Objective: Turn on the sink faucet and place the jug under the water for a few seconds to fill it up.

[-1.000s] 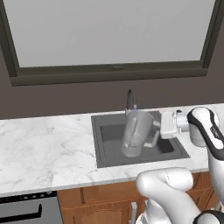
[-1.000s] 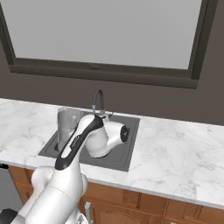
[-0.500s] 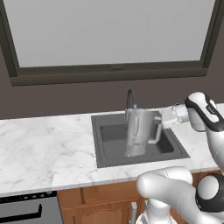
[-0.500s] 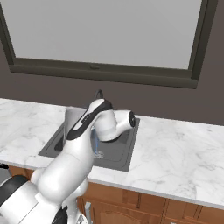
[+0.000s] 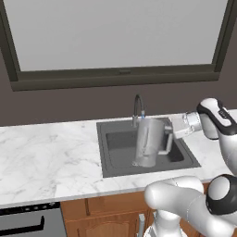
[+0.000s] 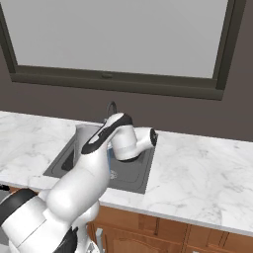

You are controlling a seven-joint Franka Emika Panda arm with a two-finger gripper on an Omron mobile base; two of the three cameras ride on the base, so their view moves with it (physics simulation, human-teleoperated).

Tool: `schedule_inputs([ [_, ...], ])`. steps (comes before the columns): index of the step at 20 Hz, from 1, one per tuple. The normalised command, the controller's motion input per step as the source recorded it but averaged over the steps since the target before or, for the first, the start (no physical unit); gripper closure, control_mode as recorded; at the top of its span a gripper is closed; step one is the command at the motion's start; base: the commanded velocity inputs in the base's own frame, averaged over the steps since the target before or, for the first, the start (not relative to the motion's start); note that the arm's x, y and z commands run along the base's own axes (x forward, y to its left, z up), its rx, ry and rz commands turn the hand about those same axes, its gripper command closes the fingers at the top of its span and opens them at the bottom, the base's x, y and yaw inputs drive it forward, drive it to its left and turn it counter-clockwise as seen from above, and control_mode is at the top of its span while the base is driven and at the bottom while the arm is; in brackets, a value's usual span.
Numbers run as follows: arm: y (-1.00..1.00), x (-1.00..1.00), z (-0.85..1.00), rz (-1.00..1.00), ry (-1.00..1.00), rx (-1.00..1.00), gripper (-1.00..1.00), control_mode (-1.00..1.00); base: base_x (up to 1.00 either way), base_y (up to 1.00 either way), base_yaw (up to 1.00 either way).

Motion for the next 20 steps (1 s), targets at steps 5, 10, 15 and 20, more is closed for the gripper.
schedule_inputs([
  [5,0.00,0.00,-0.27,0.00,0.00,0.00,1.00,-1.00,0.00,0.00,0.00],
  [10,0.00,0.00,-0.23,0.00,0.01,0.00,1.00,-1.00,0.00,0.00,0.00],
  [15,0.00,0.00,-0.20,0.00,0.01,0.00,1.00,-1.00,0.00,0.00,0.00],
  [20,0.00,0.08,-0.12,0.00,0.00,0.00,1.00,-1.00,0.00,0.00,0.00],
])
